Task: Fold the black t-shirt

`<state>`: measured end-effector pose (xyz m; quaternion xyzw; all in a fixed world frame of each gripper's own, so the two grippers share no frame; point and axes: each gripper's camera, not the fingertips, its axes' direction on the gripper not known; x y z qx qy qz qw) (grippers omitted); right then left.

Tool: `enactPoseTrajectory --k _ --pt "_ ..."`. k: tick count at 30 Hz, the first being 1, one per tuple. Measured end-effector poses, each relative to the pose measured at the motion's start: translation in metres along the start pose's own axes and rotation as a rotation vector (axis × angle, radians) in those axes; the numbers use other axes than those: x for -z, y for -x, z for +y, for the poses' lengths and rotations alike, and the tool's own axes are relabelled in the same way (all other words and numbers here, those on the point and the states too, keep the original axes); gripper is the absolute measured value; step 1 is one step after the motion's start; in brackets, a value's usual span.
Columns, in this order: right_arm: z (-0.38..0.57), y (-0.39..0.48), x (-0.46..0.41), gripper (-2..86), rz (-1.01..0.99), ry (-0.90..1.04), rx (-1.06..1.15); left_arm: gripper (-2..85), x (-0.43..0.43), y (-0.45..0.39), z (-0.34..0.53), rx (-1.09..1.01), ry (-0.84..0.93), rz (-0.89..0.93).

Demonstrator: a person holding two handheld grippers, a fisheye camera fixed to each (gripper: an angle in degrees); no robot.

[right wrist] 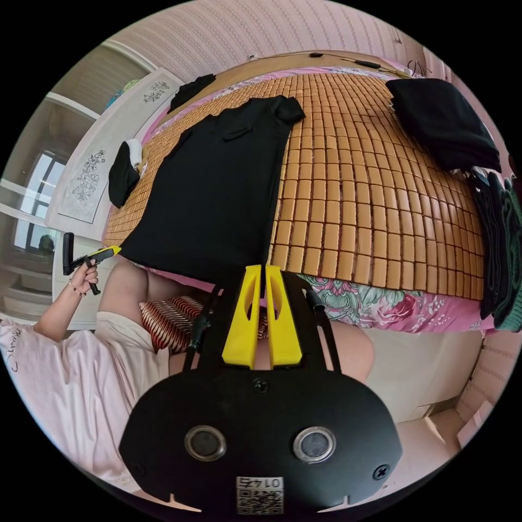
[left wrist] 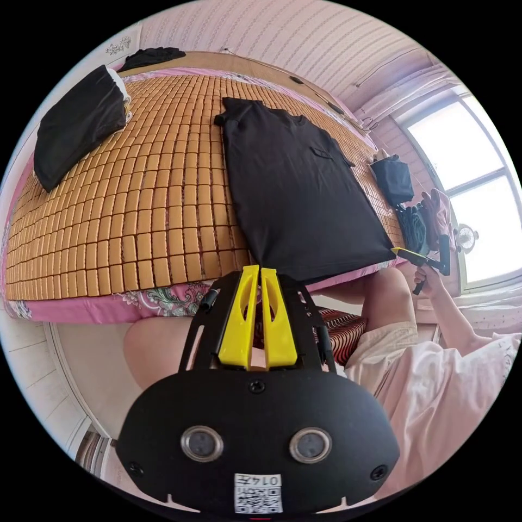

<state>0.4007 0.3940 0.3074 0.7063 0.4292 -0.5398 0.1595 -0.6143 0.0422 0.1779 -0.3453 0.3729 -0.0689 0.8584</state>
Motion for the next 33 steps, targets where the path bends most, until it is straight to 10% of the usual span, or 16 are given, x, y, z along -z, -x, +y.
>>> enactPoseTrajectory --k 15,33 --pt "-0.027 0.064 -0.050 0.1 0.195 0.243 0.175 -0.2 0.000 0.056 0.034 -0.030 0.050 0.024" --pt "-0.172 0.188 -0.112 5.2 0.089 -0.005 0.375 1.0 -0.001 0.132 -0.028 -0.093 -0.139 -0.007"
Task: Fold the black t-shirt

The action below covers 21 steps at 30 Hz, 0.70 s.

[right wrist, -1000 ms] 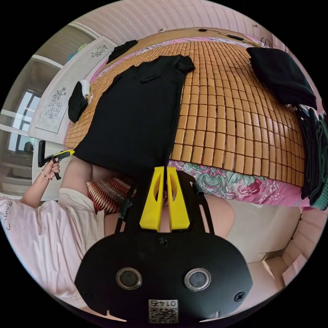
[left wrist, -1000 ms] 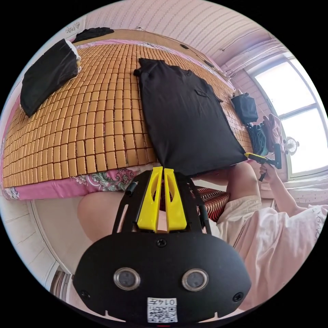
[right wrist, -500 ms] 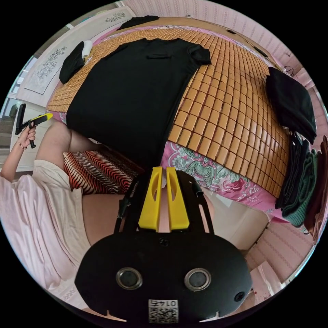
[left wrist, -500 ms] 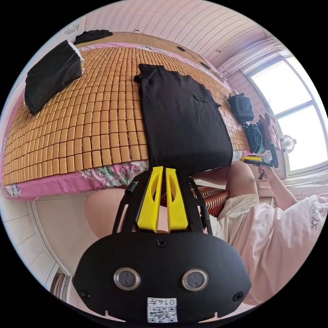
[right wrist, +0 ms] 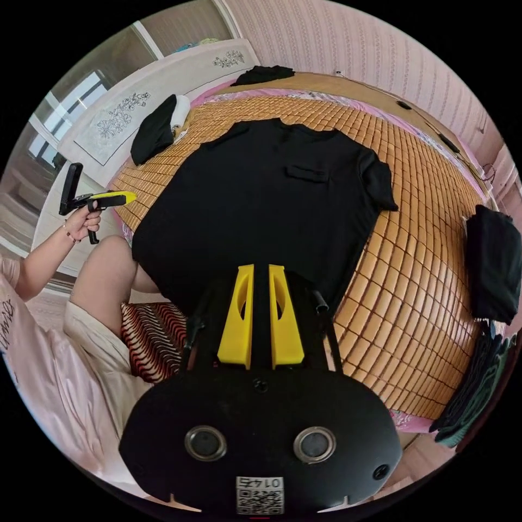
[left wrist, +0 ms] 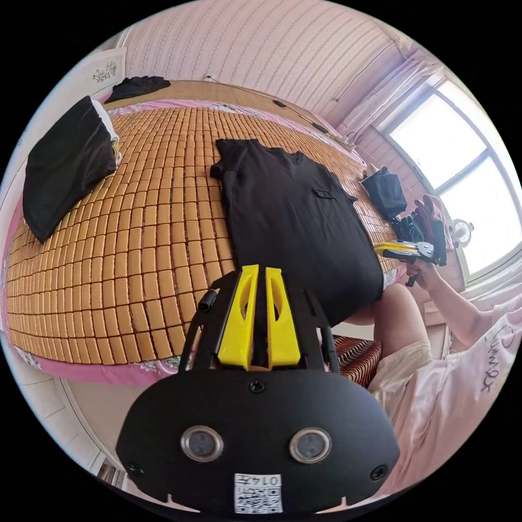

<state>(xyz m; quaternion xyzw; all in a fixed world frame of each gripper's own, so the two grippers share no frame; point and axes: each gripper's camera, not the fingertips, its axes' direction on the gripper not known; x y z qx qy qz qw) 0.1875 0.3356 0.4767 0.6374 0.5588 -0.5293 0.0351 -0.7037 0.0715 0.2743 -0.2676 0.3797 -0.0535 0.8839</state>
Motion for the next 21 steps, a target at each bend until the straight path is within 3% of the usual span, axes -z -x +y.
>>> enactPoseTrajectory --k 8,21 --pt "-0.146 0.074 -0.052 5.2 -0.062 -0.009 0.238 2.2 -0.005 0.066 -0.019 0.102 -0.135 0.037" --pt "-0.302 0.132 -0.104 5.8 -0.001 -0.053 0.341 2.5 -0.028 0.137 -0.087 0.098 -0.199 0.036"
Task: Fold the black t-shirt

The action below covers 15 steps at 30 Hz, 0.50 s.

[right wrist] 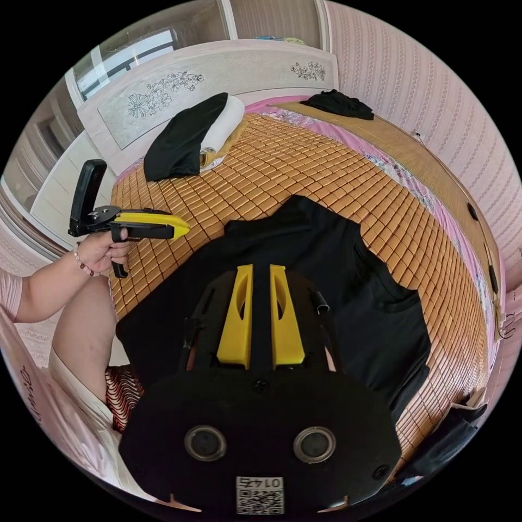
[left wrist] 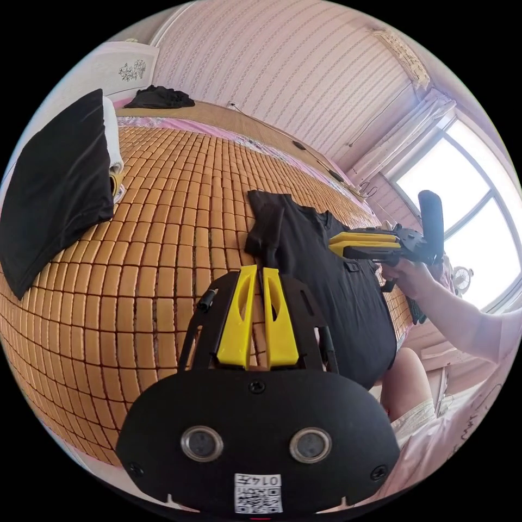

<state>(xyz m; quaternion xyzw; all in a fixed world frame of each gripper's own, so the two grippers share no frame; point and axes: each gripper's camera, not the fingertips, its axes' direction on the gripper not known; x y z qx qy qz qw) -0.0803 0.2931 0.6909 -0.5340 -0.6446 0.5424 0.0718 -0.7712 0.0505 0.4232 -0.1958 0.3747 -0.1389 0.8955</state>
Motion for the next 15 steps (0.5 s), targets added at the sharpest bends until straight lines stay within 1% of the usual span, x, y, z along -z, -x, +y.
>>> enactPoseTrajectory --k 4,10,12,13,14,15 --pt "-0.059 -0.011 -0.023 6.2 0.001 0.012 -0.027 6.0 -0.019 0.014 -0.025 0.020 -0.006 -0.011" --pt "-0.123 -0.019 -0.063 8.3 0.113 0.053 -0.059 6.4 -0.056 0.026 -0.048 0.006 0.070 -0.033" --pt "-0.131 -0.025 -0.079 8.4 0.112 0.063 -0.081 6.0 -0.068 0.029 -0.050 0.007 0.103 -0.031" --pt "-0.136 -0.030 -0.091 8.1 0.100 0.111 -0.099 5.5 -0.076 0.030 -0.049 0.003 0.126 -0.032" --pt "-0.138 -0.032 -0.103 7.2 0.088 0.165 -0.105 4.8 -0.078 0.030 -0.047 -0.016 0.107 -0.059" --pt "-0.139 -0.032 -0.107 6.4 0.080 0.178 -0.099 4.7 -0.079 0.030 -0.046 -0.019 0.106 -0.061"
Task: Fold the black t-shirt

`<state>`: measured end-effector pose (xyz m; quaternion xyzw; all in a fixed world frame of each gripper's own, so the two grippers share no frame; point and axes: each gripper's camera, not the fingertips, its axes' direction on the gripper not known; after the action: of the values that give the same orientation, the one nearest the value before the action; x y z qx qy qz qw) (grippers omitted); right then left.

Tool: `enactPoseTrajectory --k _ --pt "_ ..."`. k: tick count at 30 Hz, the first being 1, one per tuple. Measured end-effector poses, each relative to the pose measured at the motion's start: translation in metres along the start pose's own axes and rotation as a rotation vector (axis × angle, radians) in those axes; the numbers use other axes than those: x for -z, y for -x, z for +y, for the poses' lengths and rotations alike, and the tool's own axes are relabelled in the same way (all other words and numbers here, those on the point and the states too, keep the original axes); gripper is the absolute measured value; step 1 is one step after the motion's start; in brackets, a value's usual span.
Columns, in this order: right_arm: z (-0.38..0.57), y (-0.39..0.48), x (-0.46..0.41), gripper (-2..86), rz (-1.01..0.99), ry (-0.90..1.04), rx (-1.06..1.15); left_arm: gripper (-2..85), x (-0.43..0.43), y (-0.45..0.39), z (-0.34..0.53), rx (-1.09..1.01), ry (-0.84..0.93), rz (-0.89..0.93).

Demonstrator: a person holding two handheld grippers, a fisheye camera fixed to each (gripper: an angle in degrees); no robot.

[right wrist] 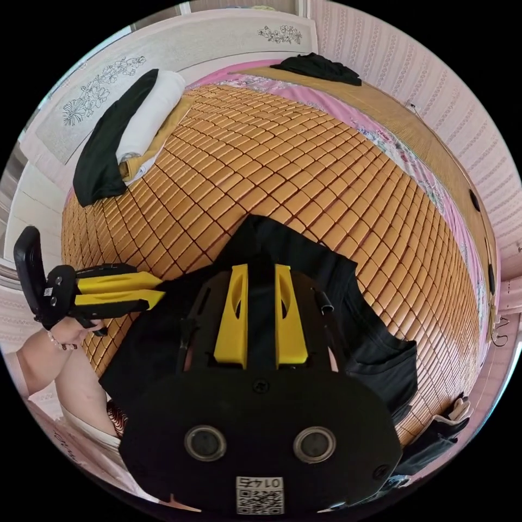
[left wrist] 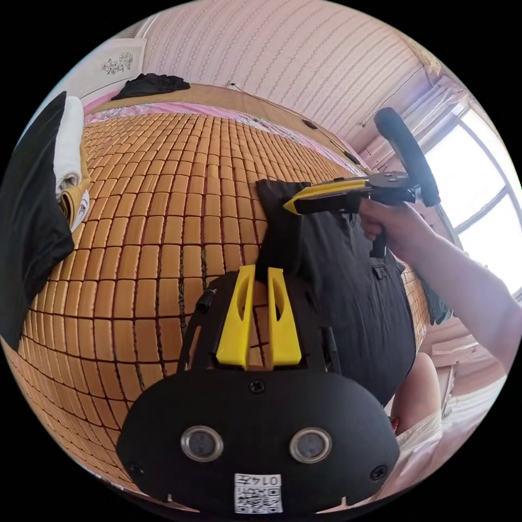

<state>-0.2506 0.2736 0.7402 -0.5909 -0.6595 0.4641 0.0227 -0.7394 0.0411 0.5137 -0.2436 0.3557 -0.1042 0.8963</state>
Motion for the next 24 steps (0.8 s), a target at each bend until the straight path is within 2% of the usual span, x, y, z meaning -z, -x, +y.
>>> enactPoseTrajectory --k 2,12,15,19,22,24 --pt "-0.002 0.007 0.002 1.3 -0.003 -0.027 0.039 3.9 -0.003 0.004 -0.001 -0.008 0.005 0.015" --pt "-0.032 0.060 0.034 -0.6 0.037 -0.216 0.228 -0.8 0.005 0.002 0.011 -0.009 -0.050 -0.087" --pt "-0.054 0.088 0.018 -0.6 0.023 -0.203 0.294 -0.9 0.004 0.005 0.019 0.034 -0.063 -0.074" --pt "-0.070 0.119 -0.026 -0.5 0.098 -0.070 0.382 -0.9 -0.005 0.005 0.027 0.059 -0.048 -0.078" --pt "-0.067 0.125 -0.032 -0.2 0.124 -0.112 0.379 -0.9 -0.016 0.004 0.033 0.062 -0.042 -0.065" --pt "-0.064 0.122 -0.029 0.2 0.071 -0.133 0.374 -0.8 -0.020 0.003 0.038 0.055 -0.056 -0.059"
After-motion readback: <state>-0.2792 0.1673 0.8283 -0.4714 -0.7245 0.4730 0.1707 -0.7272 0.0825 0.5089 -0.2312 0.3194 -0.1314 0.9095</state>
